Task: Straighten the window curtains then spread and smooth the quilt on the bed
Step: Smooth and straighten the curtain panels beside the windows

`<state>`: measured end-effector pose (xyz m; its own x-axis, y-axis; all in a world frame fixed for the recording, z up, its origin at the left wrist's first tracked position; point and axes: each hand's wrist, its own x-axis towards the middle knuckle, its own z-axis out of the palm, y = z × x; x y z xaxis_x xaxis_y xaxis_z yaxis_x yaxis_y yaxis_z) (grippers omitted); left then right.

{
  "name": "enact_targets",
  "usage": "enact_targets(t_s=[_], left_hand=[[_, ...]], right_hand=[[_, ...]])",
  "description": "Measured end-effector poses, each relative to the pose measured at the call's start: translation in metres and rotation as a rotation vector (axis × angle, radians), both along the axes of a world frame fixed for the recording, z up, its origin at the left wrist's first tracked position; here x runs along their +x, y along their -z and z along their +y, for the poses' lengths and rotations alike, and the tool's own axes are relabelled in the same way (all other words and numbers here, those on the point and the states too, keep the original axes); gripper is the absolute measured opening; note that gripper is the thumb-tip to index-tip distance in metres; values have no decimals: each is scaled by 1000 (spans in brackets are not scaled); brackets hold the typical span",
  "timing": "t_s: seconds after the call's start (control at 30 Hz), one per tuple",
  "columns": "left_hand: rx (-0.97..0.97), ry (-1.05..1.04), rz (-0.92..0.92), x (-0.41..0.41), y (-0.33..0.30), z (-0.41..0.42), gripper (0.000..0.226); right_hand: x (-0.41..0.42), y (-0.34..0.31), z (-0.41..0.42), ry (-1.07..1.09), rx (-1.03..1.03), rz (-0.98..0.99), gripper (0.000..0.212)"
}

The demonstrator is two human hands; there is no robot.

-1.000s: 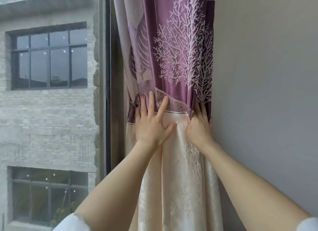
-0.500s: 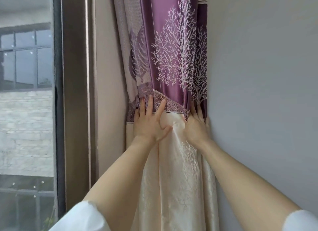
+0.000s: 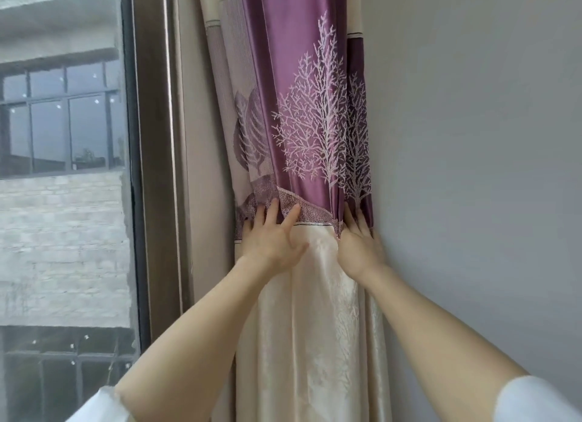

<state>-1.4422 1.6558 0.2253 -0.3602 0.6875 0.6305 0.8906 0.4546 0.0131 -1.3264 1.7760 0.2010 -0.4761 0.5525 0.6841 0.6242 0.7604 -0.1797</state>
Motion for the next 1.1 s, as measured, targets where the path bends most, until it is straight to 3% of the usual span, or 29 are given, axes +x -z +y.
enact_targets(t_s=[0.07,0.17,0.23,0.33,0.47,0.6,0.67,0.77,0.9,1.0,1.1], left_hand=[[153,-58,116,24,1,-14,53],[549,-12,375,54,-3,-34,23],[690,20,565,64,-12,-45,28],[638,-41,639,72,-31,-66,56],[464,-73,509,65,-51,-89,81],[298,-62,433,60,-54,-94,90],[269,-67,416,63,-56,-96,88],[231,-85,399,67,-60,-96,83],[173,-83,392,66,-63,-97,84],[147,-29,417,70,-73,-98,82],[226,84,438,55,-88,-105,78]], right_hand=[[7,3,-12,-3,-4,5,61],[13,11,-29,-14,-20,14,64],[17,14,-41,-21,-21,15,64],[26,18,-55,-63,-47,36,60],[44,25,-68,-216,-79,107,64],[58,24,-96,-516,-296,485,57],[64,14,-111,-594,-310,626,64],[72,-18,-128,-656,-109,726,72],[86,-69,-156,-520,383,708,63],[89,-106,-163,-359,698,426,59],[74,-140,-174,-144,811,179,60]])
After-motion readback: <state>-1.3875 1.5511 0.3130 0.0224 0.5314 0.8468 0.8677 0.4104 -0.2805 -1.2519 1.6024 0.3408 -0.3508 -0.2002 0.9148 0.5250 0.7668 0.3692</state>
